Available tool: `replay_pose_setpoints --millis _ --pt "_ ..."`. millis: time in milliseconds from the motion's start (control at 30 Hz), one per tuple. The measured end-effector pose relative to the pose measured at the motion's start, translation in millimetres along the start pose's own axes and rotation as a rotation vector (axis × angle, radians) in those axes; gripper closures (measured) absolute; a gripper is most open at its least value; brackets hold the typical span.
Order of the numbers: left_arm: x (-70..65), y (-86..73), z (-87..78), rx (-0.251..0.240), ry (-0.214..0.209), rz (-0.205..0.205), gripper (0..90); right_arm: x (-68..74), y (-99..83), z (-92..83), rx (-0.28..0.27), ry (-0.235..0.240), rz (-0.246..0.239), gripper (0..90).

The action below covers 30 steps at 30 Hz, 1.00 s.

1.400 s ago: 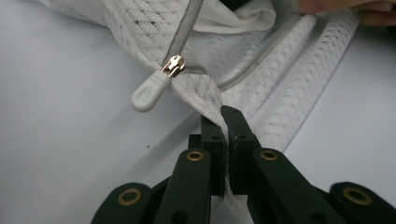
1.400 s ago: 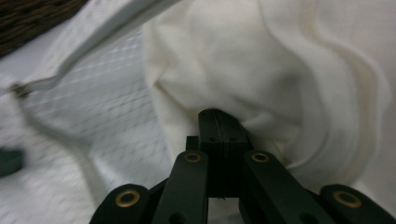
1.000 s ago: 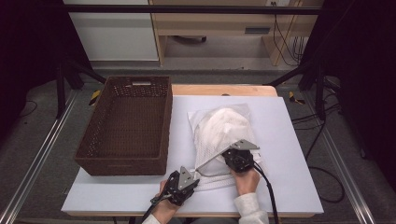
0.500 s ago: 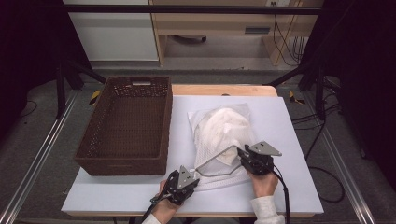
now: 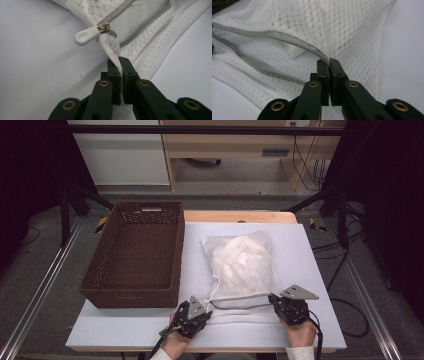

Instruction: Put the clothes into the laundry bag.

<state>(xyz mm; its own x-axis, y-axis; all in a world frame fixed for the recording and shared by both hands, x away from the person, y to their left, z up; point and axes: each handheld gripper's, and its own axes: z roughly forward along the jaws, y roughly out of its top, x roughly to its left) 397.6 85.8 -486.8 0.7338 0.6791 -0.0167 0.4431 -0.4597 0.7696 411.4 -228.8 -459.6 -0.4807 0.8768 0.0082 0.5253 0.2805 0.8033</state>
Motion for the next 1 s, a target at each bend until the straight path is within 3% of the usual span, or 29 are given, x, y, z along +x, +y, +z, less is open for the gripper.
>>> replay_pose_setpoints --millis 33,67,100,167,233,333,367,400,433,467,567,633,667,733,767,800,933,1000 --pt "-0.8 0.2 0.0 0.0 0.0 0.003 85.7 0.0 0.0 0.0 0.0 0.0 0.0 82.0" --pt "-1.1 0.8 -0.3 -0.001 0.003 0.005 76.0 -2.8 -4.3 6.0 -0.013 0.003 0.001 68.3" --pt "-1.1 1.7 -0.6 -0.006 0.007 0.0 76.0 -2.8 -4.3 6.0 -0.013 0.003 0.001 68.3" --pt "0.1 5.3 -2.8 -0.023 0.021 -0.006 59.3 -5.9 -7.5 3.1 -0.041 -0.006 0.003 54.5" --pt "2.5 11.1 -7.2 -0.043 0.04 -0.015 45.2 -10.4 -9.9 -6.1 -0.072 -0.005 0.017 46.2" --pt "9.8 18.0 -12.0 -0.076 0.039 -0.048 42.2 -18.3 -15.7 -21.7 -0.101 -0.014 0.038 38.1" --pt "15.6 21.5 -9.0 -0.068 0.028 -0.076 47.6 -24.9 -20.9 -27.0 -0.093 -0.036 0.062 38.5" --pt "15.6 21.5 -9.0 -0.068 0.028 -0.076 51.1 -24.9 -20.9 -27.0 -0.093 -0.036 0.062 38.5" --pt "18.2 22.5 -6.0 -0.059 0.024 -0.079 51.1 -29.3 -23.8 -26.2 -0.08 -0.044 0.075 39.9" --pt "20.1 22.8 -2.5 -0.041 0.026 -0.085 58.6 -36.4 -29.8 -19.8 -0.032 -0.073 0.104 42.3" --pt "23.9 20.1 7.3 0.001 0.02 -0.105 63.0 -42.0 -35.9 -9.4 0.005 -0.067 0.114 45.4" --pt "24.1 16.5 13.9 0.025 0.029 -0.104 74.2 -41.4 -36.4 -2.8 0.038 -0.069 0.121 56.8" --pt "24.1 16.5 13.9 0.025 0.029 -0.104 75.4 -41.4 -36.4 -2.8 0.038 -0.069 0.121 56.8" --pt "22.9 16.1 13.5 0.021 0.036 -0.093 76.3 -38.6 -35.2 -1.7 0.049 -0.085 0.123 72.3" --pt "22.1 16.2 13.1 0.021 0.046 -0.095 76.3 -38.6 -35.2 -1.7 0.049 -0.085 0.123 72.3" --pt "21.8 16.0 12.1 0.018 0.065 -0.088 76.6 -37.0 -34.0 -4.3 0.072 -0.081 0.128 85.8" --pt "23.8 11.1 5.4 0.025 0.096 -0.084 76.7 -42.1 -37.4 -8.9 0.065 -0.048 0.145 87.8" --pt "25.8 5.5 1.3 0.021 0.079 -0.091 76.6 -47.2 -41.2 -15.0 0.057 -0.043 0.157 88.0"
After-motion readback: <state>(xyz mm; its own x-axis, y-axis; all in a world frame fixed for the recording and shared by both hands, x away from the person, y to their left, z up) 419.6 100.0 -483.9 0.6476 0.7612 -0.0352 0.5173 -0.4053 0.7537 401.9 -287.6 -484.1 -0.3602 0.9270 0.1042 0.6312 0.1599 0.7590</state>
